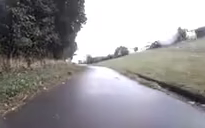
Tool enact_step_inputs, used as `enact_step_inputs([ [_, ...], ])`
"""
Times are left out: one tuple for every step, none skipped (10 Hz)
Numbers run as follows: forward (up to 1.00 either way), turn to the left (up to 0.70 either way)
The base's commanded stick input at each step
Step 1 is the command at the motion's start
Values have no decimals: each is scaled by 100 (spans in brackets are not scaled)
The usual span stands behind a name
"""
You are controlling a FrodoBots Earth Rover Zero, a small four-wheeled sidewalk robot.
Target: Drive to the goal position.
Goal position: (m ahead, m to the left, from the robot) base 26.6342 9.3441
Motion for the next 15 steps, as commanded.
enact_step_inputs([
  [70, 5],
  [70, 5],
  [70, 5],
  [70, 5],
  [70, 4],
  [70, 1],
  [70, 0],
  [70, 0],
  [70, 5],
  [70, 5],
  [70, 5],
  [70, 5],
  [70, 6],
  [70, 6],
  [70, 7],
])
